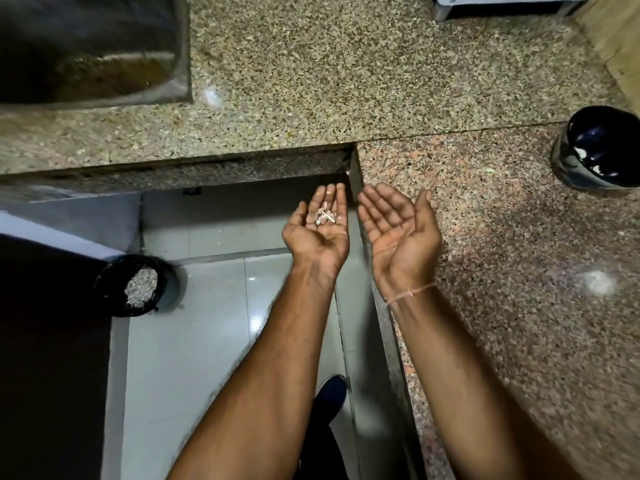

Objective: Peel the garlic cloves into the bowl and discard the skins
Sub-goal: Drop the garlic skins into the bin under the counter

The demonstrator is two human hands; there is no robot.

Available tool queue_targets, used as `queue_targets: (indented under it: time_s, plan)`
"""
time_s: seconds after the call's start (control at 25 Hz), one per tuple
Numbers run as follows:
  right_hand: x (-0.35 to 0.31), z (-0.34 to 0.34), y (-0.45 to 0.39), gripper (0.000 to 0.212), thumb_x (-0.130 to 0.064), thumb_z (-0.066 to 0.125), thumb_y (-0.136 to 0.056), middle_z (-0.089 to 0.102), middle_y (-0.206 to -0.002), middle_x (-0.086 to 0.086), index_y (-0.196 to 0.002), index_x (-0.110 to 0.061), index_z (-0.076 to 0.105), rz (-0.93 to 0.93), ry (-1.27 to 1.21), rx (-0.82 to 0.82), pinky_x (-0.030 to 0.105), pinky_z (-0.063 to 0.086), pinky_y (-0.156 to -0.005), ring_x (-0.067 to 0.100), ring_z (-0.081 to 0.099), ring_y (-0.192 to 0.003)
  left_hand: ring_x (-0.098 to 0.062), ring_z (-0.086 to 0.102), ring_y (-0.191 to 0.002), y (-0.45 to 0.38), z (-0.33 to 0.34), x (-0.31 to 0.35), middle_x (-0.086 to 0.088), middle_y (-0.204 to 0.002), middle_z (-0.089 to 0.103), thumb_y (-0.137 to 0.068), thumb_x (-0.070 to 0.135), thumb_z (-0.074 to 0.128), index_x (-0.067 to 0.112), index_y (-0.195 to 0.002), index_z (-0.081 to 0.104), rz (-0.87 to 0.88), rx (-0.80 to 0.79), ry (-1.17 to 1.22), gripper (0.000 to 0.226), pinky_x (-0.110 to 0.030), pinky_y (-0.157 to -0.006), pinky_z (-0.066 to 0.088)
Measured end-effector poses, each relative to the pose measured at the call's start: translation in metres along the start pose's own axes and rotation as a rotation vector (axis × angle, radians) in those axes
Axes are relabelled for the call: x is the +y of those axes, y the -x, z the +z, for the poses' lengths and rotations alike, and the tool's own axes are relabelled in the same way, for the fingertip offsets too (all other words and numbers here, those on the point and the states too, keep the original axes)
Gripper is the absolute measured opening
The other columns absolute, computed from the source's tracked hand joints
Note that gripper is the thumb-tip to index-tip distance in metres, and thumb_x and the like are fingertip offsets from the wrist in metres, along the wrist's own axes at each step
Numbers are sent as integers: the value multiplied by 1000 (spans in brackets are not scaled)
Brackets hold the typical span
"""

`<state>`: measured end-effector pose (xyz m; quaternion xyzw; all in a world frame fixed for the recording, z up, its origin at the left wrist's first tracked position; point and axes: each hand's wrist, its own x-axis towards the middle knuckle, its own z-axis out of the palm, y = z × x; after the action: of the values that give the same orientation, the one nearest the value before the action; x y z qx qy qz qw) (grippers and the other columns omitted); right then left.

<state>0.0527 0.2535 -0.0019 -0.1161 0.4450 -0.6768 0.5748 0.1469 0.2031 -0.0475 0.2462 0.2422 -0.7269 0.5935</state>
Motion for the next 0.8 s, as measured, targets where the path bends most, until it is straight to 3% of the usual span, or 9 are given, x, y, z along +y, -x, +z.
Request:
queue_targets:
  time_s: [0.16,0.28,0.4,0.52,0.72,0.8]
  plan:
    - [21,16,47,57,-43,41,-107,69,-126,26,-127,6,63,50,-5,-37,43,51,-108,33,67,-121,-46,74,-99,56,-21,22,-31,-110,74,-105,18,46,-12,-109,68,24,57,7,37,-49,-92,57]
    - [56,31,93,24,-15,57,-98,76,-115,11,-113,-8,74,-52,410,-138,44,57,-100,26,72,-112,-42,74,-100,93,-38,59,-28,-108,75,-105,20,46,-7,-108,69,56,101,-20,37,-48,-101,54]
    - [96,50,130,33,8,59,-92,76,-111,-2,-111,-12,76,-169,849,-291,43,57,-99,12,72,-107,-45,74,-99,117,-46,111,-26,-105,75,-106,21,46,-8,-104,70,96,108,-1,37,-49,-93,59]
    - [128,80,145,31,7,66,-89,76,-109,-5,-110,-12,78,-257,993,-432,32,59,-94,7,72,-104,-46,76,-91,130,-51,166,-27,-102,75,-104,17,49,-11,-95,72,148,96,40,37,-48,-81,65]
    - [206,172,147,19,2,73,-86,78,-98,-3,-99,-9,80,-350,1182,-575,14,55,-82,5,72,-89,-46,73,-97,132,-64,303,-26,-100,74,-102,16,51,-12,-86,74,232,128,92,39,-48,-93,58]
    - [246,209,143,18,1,72,-88,78,-97,-4,-97,-11,80,-279,1232,-554,18,55,-82,6,72,-86,-46,72,-98,124,-69,360,-26,-98,74,-103,17,50,-12,-89,72,216,144,83,38,-48,-88,62]
